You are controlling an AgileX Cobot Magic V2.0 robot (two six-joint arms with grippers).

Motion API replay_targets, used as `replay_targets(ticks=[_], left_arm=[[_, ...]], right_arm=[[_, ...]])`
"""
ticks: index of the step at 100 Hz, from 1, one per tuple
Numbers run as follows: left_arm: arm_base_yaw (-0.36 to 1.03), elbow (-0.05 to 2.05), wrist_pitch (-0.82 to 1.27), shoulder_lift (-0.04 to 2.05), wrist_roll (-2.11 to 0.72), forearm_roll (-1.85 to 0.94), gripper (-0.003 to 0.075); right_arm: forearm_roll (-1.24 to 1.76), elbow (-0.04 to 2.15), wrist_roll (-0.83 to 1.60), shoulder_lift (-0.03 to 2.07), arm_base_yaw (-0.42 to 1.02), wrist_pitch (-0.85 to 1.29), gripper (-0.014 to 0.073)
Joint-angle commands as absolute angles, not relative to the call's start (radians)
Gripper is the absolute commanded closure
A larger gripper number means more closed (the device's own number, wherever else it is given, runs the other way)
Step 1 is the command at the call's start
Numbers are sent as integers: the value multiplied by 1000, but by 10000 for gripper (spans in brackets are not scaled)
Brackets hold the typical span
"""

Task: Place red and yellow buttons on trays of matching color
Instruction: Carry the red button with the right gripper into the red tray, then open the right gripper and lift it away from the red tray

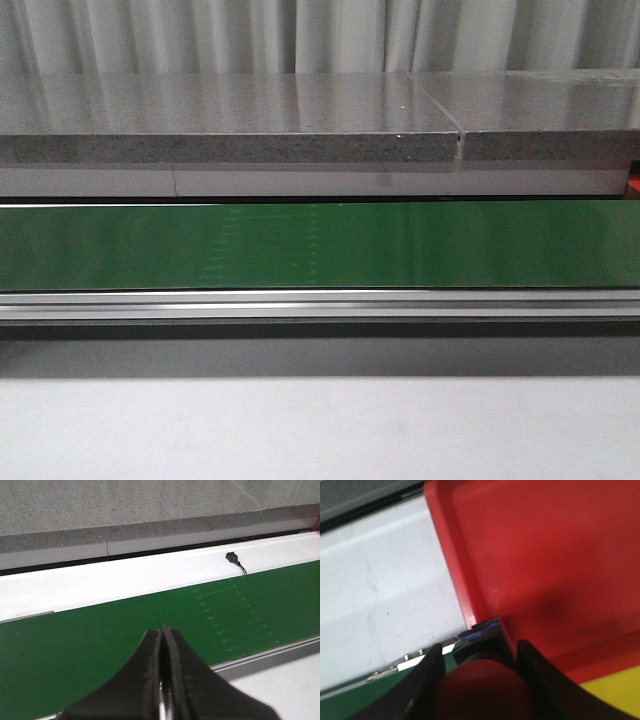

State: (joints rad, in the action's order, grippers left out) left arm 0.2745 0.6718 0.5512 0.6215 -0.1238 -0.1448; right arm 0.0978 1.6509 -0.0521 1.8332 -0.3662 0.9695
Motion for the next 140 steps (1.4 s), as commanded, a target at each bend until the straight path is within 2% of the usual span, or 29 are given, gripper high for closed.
replay_targets(ticks=[1, 49, 58, 73, 78, 83, 99, 110, 117, 124, 140], left_arm=[[283, 699, 479, 625, -122, -162, 741], [283, 699, 479, 625, -122, -162, 741], [283, 699, 479, 625, -122, -162, 741], [283, 699, 479, 625, -122, -162, 741], [268, 699, 479, 625, -122, -162, 741], [268, 699, 479, 625, -122, -162, 741], [268, 699, 479, 625, -122, -162, 741], [268, 699, 479, 625, -122, -162, 741], [268, 699, 479, 625, -122, -162, 741], [268, 699, 479, 625, -122, -162, 741], [268, 699, 479, 625, -122, -162, 741]], right_arm=[[92, 1725, -59, 1834, -384, 949, 503], [86, 1825, -58, 2052, -387, 916, 490], [86, 1825, -58, 2065, -387, 916, 400], [87, 1825, -58, 2067, -387, 912, 95], [87, 1825, -58, 2062, -387, 911, 32], [87, 1825, -58, 2055, -387, 907, 4], [57, 1822, -57, 1998, -387, 904, 1], [42, 1820, -52, 1945, -386, 918, 8], [42, 1820, -33, 1903, -383, 933, 62], [44, 1820, -19, 1860, -374, 947, 178], [44, 1820, -10, 1772, -330, 981, 508]])
